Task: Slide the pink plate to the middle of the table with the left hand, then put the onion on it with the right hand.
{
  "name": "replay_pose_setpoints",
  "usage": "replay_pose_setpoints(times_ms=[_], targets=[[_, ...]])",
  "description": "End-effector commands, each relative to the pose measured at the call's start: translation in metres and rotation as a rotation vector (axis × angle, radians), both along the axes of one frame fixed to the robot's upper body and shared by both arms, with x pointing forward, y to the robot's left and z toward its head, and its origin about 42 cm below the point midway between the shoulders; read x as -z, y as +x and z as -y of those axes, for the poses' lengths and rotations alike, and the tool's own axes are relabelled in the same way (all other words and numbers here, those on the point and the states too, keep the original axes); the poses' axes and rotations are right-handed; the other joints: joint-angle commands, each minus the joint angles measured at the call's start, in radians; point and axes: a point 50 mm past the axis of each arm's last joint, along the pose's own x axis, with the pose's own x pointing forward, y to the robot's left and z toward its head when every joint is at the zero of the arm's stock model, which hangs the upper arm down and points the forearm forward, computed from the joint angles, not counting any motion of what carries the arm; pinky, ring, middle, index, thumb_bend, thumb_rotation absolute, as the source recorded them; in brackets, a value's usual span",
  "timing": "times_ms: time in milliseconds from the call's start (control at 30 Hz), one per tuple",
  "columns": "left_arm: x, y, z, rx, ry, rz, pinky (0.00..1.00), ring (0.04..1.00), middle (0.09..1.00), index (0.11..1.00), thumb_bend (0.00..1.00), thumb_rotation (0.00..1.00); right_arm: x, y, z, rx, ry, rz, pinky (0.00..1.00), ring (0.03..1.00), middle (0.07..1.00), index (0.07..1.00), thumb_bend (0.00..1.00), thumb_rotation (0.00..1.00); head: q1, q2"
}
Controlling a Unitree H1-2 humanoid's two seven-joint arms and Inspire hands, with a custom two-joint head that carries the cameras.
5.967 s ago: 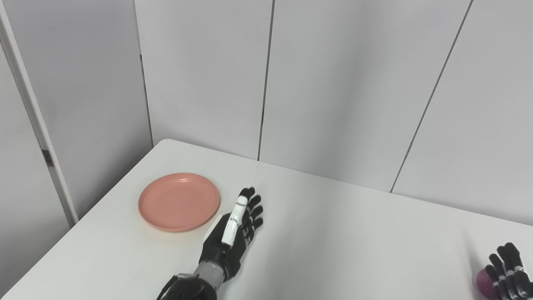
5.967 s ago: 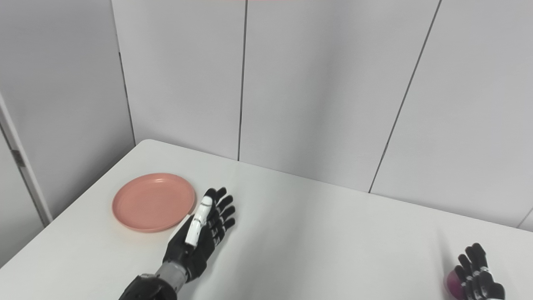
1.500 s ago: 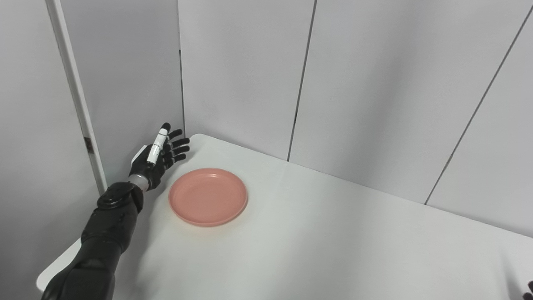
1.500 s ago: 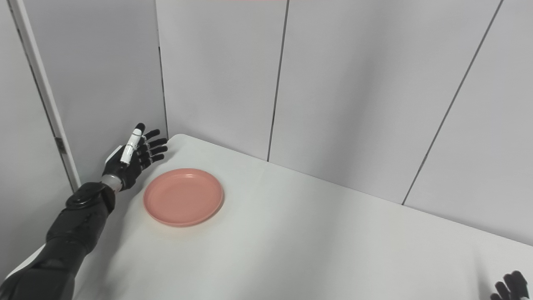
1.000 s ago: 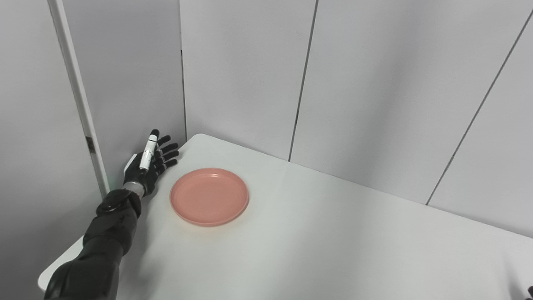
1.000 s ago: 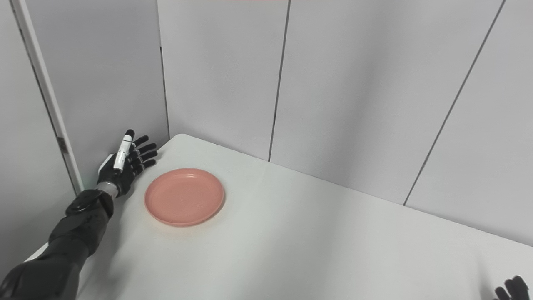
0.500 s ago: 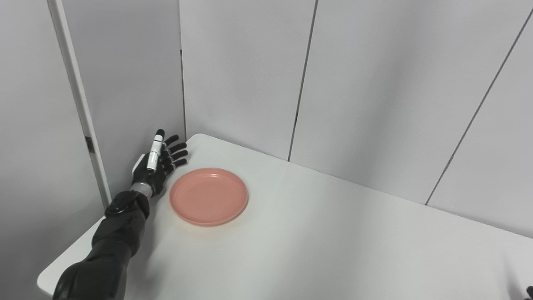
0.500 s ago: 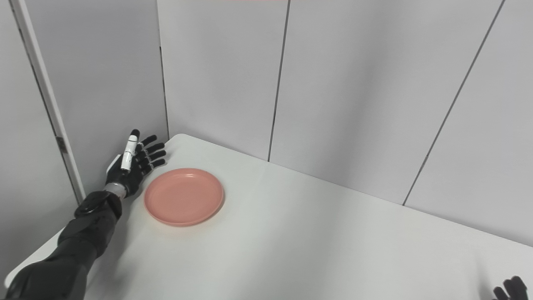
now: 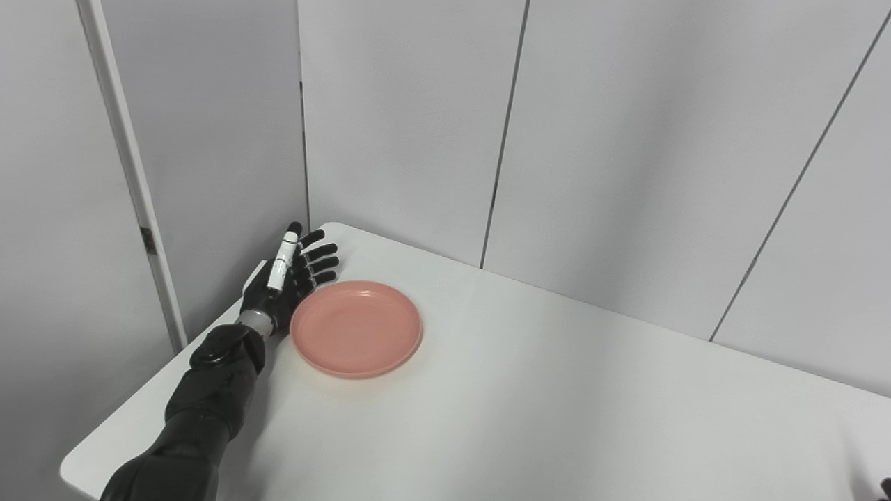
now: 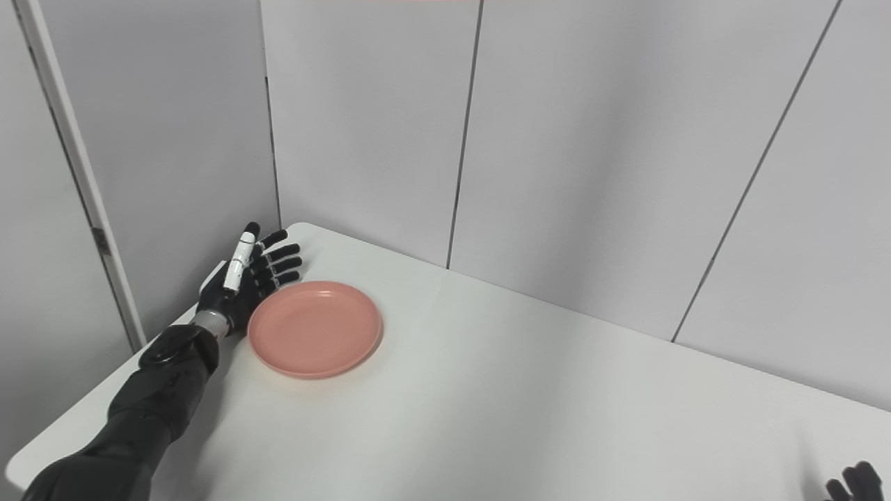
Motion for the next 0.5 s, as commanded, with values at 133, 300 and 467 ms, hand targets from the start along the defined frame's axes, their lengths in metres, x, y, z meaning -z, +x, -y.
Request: replay_pose_setpoints(times_ms=[133,300,467], targets=[[-0.009,-0.001,0.012,0.030,0.062,-0.023,0.82,0.778,0.780,0.836,0.68,0.91,0.048,-0.036,-0.008,0.026,0.059,-0.168,1.00,0.984,0.998,1.000,0.85,1.00,0.000,0.012],[-0.013,-0.006,0.027,0.044,0.073,-0.014,0.82,0.776,0.772,0.828,0.69,0.90,0.046,-0.036,-0.009,0.025,0.052,-0.166,1.00,0.979,0.997,1.000,0.86,1.00,-0.004,0.023],[-0.016,-0.011,0.042,0.073,0.089,-0.005,0.82,0.777,0.783,0.843,0.68,0.92,0.044,-0.036,-0.011,0.026,0.059,-0.163,1.00,0.977,0.995,1.000,0.86,1.00,-0.020,0.039]])
